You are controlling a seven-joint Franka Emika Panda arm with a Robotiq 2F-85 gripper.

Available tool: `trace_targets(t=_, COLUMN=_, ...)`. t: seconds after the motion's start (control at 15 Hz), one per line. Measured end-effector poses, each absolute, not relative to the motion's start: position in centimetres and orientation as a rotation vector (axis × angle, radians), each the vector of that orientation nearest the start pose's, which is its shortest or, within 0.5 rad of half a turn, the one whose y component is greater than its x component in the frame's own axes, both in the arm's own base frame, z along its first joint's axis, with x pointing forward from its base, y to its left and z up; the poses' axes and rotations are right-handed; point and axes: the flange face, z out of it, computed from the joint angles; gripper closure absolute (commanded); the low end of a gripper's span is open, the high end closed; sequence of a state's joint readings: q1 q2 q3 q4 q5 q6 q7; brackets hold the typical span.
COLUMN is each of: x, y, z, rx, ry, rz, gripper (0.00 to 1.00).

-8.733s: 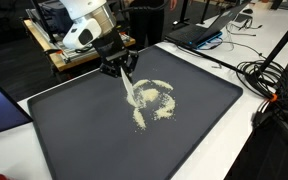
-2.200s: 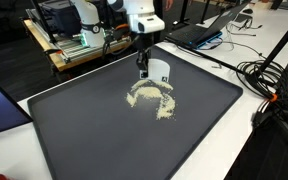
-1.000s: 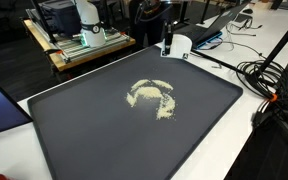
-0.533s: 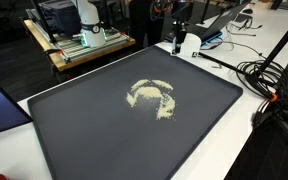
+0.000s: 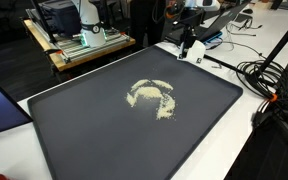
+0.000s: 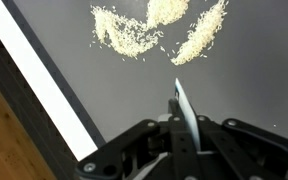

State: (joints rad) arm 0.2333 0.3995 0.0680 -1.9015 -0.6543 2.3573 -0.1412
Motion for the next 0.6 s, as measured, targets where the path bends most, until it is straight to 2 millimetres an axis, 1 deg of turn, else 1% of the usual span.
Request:
trace_targets(t=0.33, x=60.1, y=20.0, z=27.9, rx=-3.294, ry=-1.464, rz=-0.214, gripper=0.99)
trace_targets(t=0.47, x=59.6, y=20.5, z=27.1, rx=-3.328, ry=-1.396, rz=-0.225, gripper=0.99)
trace_targets(t=0.6, x=58.9, y=20.5, z=26.1, rx=-3.355, ry=-1.313, rz=-0.220, gripper=0.99)
